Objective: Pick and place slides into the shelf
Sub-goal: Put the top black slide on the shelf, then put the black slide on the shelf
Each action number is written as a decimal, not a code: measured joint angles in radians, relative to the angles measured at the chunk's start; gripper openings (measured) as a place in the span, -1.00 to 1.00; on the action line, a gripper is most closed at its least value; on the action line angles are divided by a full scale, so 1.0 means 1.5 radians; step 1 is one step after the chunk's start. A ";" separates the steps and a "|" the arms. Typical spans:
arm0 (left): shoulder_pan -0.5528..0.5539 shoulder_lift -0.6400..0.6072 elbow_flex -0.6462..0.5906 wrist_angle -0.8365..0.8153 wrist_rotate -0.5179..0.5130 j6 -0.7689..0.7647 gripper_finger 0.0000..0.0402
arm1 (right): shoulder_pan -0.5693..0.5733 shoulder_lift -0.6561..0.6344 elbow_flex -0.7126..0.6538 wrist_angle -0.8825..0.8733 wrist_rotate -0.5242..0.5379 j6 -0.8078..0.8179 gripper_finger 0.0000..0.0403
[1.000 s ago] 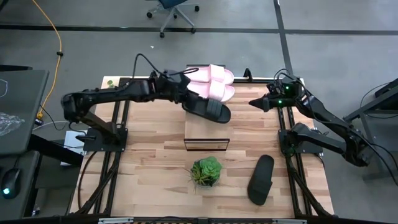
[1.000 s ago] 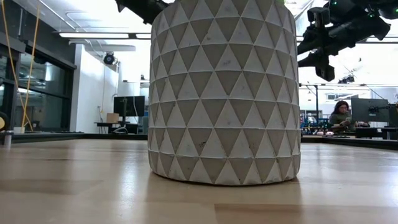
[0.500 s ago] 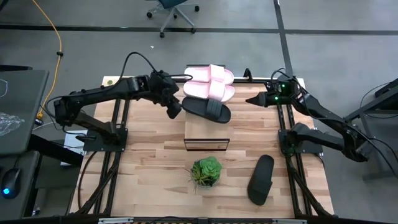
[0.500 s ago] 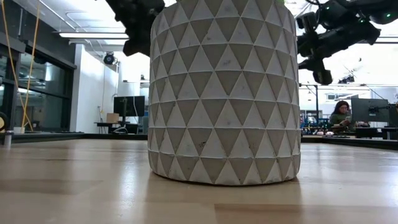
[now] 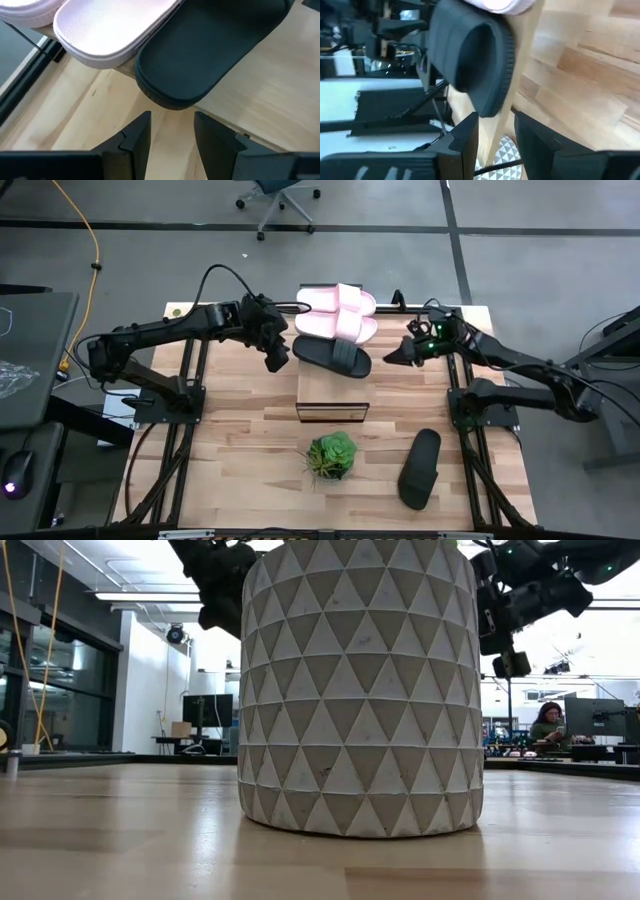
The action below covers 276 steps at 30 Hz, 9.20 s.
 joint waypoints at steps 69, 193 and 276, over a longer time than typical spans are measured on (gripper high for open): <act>0.000 0.000 0.000 0.001 0.014 0.080 -0.31 | 0.119 0.118 0.000 0.164 0.262 0.096 -0.86; -0.001 0.000 0.000 0.003 0.172 0.111 -0.31 | 0.953 0.183 -0.001 -0.120 0.374 0.338 -0.50; -0.154 0.045 0.189 0.179 0.096 -0.064 -0.31 | 0.530 0.060 0.350 -0.117 0.645 -0.360 -1.00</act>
